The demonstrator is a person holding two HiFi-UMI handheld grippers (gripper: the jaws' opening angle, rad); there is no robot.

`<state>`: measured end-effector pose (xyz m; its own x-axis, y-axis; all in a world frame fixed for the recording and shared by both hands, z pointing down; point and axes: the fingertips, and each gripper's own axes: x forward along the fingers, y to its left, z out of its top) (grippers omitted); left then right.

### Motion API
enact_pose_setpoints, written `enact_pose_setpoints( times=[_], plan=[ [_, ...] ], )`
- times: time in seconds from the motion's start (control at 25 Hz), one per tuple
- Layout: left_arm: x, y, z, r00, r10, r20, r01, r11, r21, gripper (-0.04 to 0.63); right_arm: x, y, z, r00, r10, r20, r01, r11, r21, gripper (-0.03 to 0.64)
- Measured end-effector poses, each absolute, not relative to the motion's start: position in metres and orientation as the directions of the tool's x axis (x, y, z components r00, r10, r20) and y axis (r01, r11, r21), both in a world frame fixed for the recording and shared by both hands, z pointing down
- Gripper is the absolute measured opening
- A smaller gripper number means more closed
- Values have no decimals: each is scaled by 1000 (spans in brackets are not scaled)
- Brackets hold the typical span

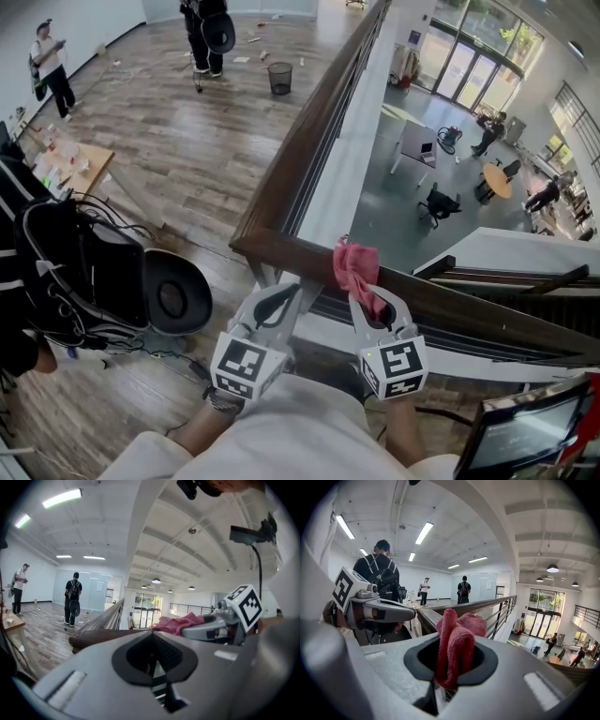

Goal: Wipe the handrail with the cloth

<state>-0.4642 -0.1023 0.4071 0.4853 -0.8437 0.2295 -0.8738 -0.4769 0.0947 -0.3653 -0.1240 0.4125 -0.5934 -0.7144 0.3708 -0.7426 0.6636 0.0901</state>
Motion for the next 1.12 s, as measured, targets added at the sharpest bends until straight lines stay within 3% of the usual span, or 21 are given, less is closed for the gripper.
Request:
enact_pose_setpoints(
  times=[1.12],
  plan=[
    [-446, -105, 415, 543, -808, 229, -839, -536, 95, 6, -341, -116, 417, -561, -746, 360, -795, 607, 19, 61]
  ],
)
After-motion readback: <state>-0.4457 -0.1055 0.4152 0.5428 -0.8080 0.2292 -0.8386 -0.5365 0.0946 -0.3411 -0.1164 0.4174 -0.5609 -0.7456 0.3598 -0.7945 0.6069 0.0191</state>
